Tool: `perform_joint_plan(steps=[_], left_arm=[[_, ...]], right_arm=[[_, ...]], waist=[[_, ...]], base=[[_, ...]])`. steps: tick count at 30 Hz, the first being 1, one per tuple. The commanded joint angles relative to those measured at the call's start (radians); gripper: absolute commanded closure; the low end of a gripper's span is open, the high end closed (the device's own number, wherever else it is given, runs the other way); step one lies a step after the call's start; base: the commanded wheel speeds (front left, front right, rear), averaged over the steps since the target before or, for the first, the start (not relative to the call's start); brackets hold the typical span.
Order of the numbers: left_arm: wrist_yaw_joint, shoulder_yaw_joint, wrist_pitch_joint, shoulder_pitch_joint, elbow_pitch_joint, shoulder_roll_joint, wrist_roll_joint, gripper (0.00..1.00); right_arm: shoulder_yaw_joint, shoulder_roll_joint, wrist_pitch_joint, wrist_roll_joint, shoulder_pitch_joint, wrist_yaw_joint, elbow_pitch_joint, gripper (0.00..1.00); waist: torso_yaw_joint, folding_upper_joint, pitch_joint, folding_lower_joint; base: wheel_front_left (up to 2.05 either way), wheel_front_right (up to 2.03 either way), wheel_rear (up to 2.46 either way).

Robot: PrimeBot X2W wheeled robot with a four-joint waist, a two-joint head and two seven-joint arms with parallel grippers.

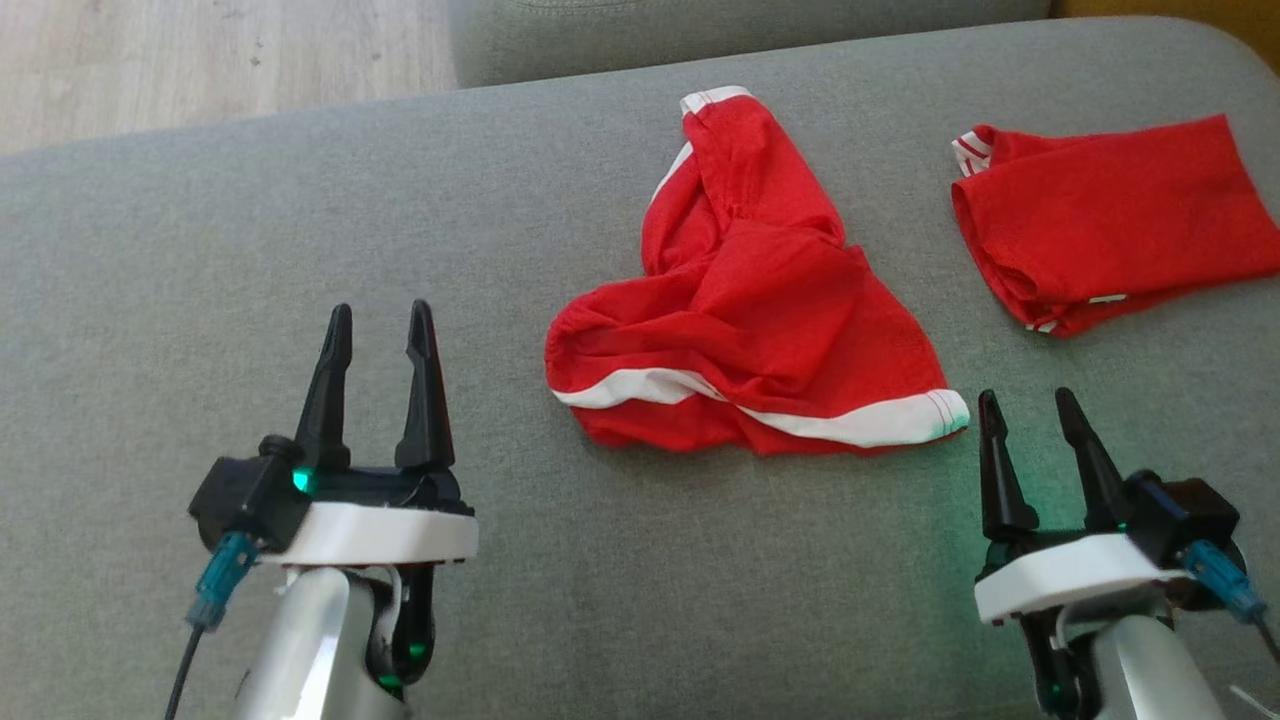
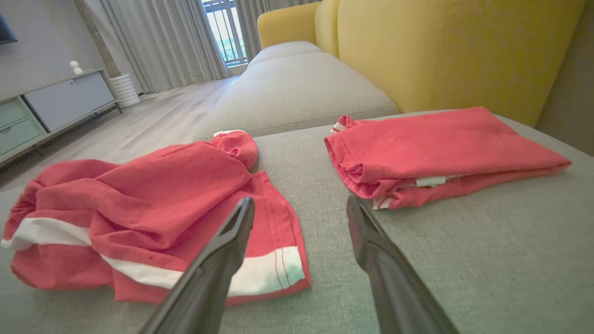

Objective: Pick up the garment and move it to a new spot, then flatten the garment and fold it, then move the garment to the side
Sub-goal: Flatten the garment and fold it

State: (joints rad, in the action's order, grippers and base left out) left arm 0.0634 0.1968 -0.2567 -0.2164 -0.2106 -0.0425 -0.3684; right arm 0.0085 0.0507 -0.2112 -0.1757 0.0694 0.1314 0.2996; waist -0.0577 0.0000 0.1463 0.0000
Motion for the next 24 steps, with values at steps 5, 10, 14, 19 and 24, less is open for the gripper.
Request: perform_joint_plan(steps=[5,10,14,19,24], left_arm=[[0.009,-0.022,-0.005,-0.024,0.025,-0.008,0.004,0.0],[0.018,-0.002,-0.005,-0.029,0.017,-0.008,-0.005,0.0],[0.036,0.057,-0.005,-0.029,-0.01,-0.008,-0.012,0.0],[0.055,0.169,-0.005,-0.037,-0.066,-0.008,-0.034,0.0],[0.062,0.269,0.017,-0.071,-0.154,-0.008,-0.053,0.0]], right_arm=[[0.026,0.0,-0.015,-0.011,0.035,-0.001,-0.048,0.0],[0.03,0.0,-0.016,-0.016,0.044,-0.001,-0.049,0.0],[0.029,0.0,-0.018,-0.017,0.044,-0.001,-0.046,0.0],[0.029,0.0,-0.02,-0.017,0.041,-0.001,-0.041,0.0],[0.034,0.0,-0.019,-0.015,0.046,-0.001,-0.038,0.0]], waist=[[-0.001,0.0,0.006,0.0],[-0.001,0.0,0.005,0.0],[-0.001,0.0,0.005,0.0],[0.001,0.0,0.011,0.0],[-0.002,0.0,0.021,0.0]], base=[[0.0,0.0,0.0],[0.0,0.0,0.0],[0.0,0.0,0.0],[0.0,0.0,0.0],[0.0,0.0,0.0]])
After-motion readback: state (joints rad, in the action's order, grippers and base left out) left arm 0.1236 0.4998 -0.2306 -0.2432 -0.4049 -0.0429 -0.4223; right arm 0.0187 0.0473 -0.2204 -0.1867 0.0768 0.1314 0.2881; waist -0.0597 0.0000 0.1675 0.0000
